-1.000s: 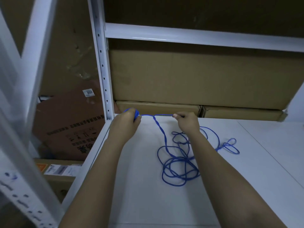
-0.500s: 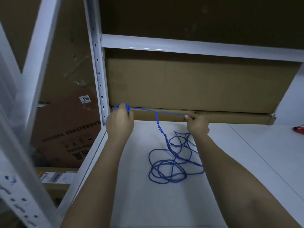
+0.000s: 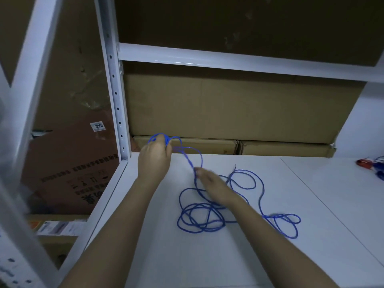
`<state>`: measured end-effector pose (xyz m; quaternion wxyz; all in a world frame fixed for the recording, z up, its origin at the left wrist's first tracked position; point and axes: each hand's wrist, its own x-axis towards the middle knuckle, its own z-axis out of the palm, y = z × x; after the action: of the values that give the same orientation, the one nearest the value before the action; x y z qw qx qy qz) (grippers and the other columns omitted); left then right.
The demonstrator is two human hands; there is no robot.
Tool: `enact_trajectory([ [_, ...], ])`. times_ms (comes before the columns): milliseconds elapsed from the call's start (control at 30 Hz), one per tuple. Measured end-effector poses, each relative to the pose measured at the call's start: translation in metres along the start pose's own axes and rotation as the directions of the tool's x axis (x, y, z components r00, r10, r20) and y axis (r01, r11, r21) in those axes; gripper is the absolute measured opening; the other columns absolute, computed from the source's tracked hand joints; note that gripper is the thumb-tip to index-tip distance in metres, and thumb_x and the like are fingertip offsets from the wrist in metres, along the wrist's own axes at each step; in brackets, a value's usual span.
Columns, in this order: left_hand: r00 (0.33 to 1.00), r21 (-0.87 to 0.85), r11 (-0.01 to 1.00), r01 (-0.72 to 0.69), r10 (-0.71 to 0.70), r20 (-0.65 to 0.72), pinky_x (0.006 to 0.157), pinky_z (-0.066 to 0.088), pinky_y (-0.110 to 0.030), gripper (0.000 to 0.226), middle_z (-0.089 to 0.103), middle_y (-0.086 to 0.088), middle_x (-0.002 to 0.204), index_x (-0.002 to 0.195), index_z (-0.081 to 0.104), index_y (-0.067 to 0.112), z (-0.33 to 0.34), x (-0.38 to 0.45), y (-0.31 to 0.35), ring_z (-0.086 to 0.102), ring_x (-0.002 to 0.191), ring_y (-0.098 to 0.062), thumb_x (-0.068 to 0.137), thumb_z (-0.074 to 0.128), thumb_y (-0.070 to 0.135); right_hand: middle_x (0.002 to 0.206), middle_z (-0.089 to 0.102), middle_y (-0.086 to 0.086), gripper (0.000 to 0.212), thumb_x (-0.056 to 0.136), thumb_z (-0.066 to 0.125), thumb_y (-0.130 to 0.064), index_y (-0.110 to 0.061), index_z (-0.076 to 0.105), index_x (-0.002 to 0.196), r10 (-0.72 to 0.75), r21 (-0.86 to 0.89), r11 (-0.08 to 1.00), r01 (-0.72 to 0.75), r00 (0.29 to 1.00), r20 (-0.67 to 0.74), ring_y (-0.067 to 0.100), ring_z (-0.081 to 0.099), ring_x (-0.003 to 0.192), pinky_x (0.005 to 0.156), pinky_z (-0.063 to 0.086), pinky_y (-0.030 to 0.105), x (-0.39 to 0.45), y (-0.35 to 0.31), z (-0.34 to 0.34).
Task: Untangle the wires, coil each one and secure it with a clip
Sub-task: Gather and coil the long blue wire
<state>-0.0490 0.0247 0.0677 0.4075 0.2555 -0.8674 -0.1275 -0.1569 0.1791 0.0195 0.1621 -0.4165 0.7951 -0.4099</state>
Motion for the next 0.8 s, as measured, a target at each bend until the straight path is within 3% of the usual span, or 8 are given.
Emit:
enact_trajectory([
  [67, 1.000, -0.034, 0.999, 0.009, -0.009, 0.002, 0.055, 0.021, -0.036, 0.025, 0.032, 0.000, 0.058, 0.077, 0.036, 0.008, 0.000, 0.002, 0.001, 0.040, 0.059, -0.031, 0.100, 0.043, 0.016, 0.131, 0.049, 0.004, 0.039, 0.104, 0.035, -0.024, -0.014, 0.041, 0.142, 0.019, -0.049, 0.999, -0.013, 0.994, 0.110, 0.018, 0.047, 0.121, 0.092, 0.033, 0.018, -0.004, 0.015, 0.016],
  [167, 0.999, -0.125, 0.991, 0.043, -0.046, -0.019, 0.054, 0.024, -0.036, 0.026, 0.033, -0.001, 0.058, 0.078, 0.039, 0.006, -0.003, 0.004, 0.005, 0.040, 0.059, -0.031, 0.100, 0.043, 0.019, 0.117, 0.051, 0.004, 0.040, 0.101, 0.043, -0.021, -0.015, 0.038, 0.141, 0.055, -0.170, 0.985, -0.041, 0.995, 0.079, 0.020, 0.050, 0.101, 0.084, 0.038, 0.028, 0.008, 0.031, 0.019],
  [267, 0.994, -0.222, 0.971, 0.091, -0.103, -0.042, 0.055, 0.028, -0.037, 0.026, 0.036, -0.002, 0.059, 0.079, 0.040, 0.007, -0.010, 0.004, 0.011, 0.040, 0.059, -0.028, 0.100, 0.044, 0.022, 0.102, 0.062, 0.001, 0.021, 0.097, 0.052, -0.032, -0.018, 0.061, 0.110, 0.090, -0.419, 0.907, -0.039, 0.991, 0.103, 0.022, 0.057, 0.097, 0.088, 0.042, 0.035, 0.023, 0.027, 0.013],
  [300, 0.992, -0.241, 0.965, 0.100, -0.115, -0.047, 0.053, 0.027, -0.036, 0.027, 0.036, -0.002, 0.059, 0.079, 0.039, 0.008, -0.014, 0.004, 0.012, 0.038, 0.057, -0.025, 0.101, 0.043, 0.023, 0.093, 0.065, -0.001, 0.016, 0.094, 0.056, -0.032, -0.019, 0.065, 0.096, 0.085, -0.401, 0.915, -0.044, 0.993, 0.085, 0.020, 0.058, 0.090, 0.084, 0.043, 0.033, 0.027, 0.021, 0.008],
  [400, 0.989, -0.258, 0.958, 0.122, -0.140, -0.053, 0.048, 0.024, -0.033, 0.027, 0.037, -0.001, 0.059, 0.079, 0.038, 0.011, -0.025, 0.006, 0.013, 0.034, 0.052, -0.016, 0.101, 0.042, 0.026, 0.079, 0.071, 0.003, 0.015, 0.092, 0.062, -0.023, -0.012, 0.069, 0.086, 0.067, 0.050, 0.997, -0.065, 0.997, -0.033, 0.011, 0.056, 0.067, 0.068, 0.043, 0.025, 0.033, -0.003, -0.017],
  [533, 0.991, -0.254, 0.958, 0.134, -0.135, 0.011, 0.049, 0.027, -0.030, 0.026, 0.041, -0.001, 0.061, 0.083, 0.043, 0.011, -0.029, 0.007, 0.014, 0.037, 0.053, -0.014, 0.101, 0.042, 0.029, 0.085, 0.074, -0.003, 0.010, 0.093, 0.061, -0.024, -0.016, 0.067, 0.090, 0.101, 0.508, 0.861, 0.025, 0.971, -0.218, 0.008, 0.056, 0.069, 0.081, 0.044, 0.022, 0.039, -0.032, -0.054],
  [733, 0.992, -0.321, 0.939, 0.122, -0.106, 0.067, 0.052, 0.029, -0.032, 0.031, 0.042, -0.003, 0.062, 0.083, 0.047, 0.006, -0.028, 0.014, 0.024, 0.037, 0.056, -0.018, 0.101, 0.042, 0.031, 0.084, 0.071, 0.003, 0.008, 0.093, 0.060, -0.010, -0.012, 0.066, 0.090, 0.078, 0.740, 0.579, 0.342, 0.880, -0.468, 0.006, 0.065, 0.072, 0.068, 0.052, 0.014, 0.043, -0.073, -0.084],
  [800, 0.992, -0.340, 0.932, 0.123, -0.107, 0.064, 0.054, 0.030, -0.033, 0.033, 0.042, -0.003, 0.063, 0.084, 0.048, 0.003, -0.029, 0.017, 0.028, 0.038, 0.058, -0.020, 0.101, 0.042, 0.031, 0.087, 0.068, 0.008, 0.008, 0.093, 0.059, -0.008, -0.011, 0.065, 0.089, 0.078, 0.731, 0.585, 0.352, 0.873, -0.482, 0.010, 0.066, 0.076, 0.070, 0.054, 0.015, 0.041, -0.080, -0.089],
])
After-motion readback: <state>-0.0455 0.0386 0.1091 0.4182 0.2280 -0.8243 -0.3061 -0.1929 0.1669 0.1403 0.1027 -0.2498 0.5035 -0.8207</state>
